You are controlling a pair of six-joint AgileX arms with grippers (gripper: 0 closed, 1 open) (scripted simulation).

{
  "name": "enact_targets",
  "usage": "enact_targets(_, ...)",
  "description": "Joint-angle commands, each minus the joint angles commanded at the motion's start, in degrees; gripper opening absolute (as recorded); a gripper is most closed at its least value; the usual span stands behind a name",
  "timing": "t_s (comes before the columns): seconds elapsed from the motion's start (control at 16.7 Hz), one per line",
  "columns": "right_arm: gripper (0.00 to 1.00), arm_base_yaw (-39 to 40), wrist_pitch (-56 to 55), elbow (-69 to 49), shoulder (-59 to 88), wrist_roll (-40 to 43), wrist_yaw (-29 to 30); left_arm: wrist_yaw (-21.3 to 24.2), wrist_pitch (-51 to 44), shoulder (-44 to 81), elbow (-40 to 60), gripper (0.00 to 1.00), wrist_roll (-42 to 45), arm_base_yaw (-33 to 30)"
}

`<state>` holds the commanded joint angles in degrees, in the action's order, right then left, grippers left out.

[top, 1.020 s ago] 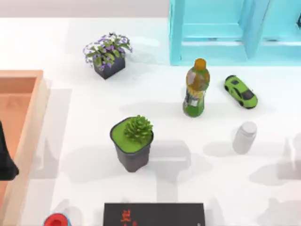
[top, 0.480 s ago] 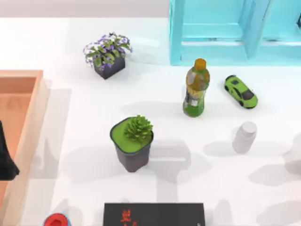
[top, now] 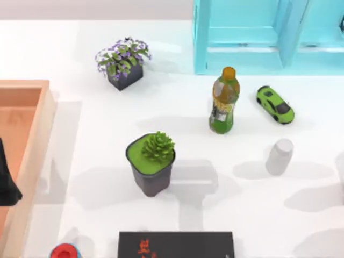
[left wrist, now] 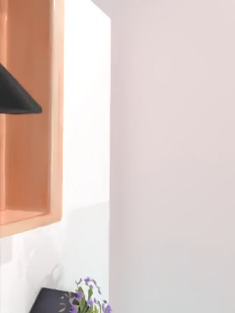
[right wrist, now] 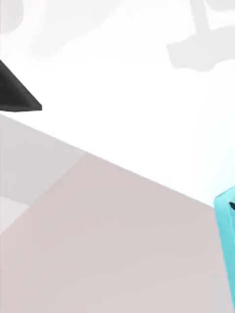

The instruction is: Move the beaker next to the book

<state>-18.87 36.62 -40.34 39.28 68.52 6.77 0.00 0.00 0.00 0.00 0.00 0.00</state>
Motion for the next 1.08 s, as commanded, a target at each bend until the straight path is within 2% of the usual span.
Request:
enact_targets(0.3,1.00,-12.96,17.25,-12.61,20.30,35.51,-1.04,0.00,0.00,0.00,0.00,1.00,0.00,0.00)
enact_targets(0.54,1.00,-22.94,27.45,-18.88,33.06,56.45,-3.43,0.00,0.00,0.00,0.00,1.00,0.00,0.00)
enact_targets(0.78,1.00,-29.87,32.92,-21.76,40.43,68.69,-5.91,0.00,0.00,0.00,0.00,1.00,0.00,0.00)
enact_targets(1.08,1.00,-32.01,34.33,-22.39,42.46,71.92,-6.85,0.00,0.00,0.00,0.00,1.00,0.00,0.00)
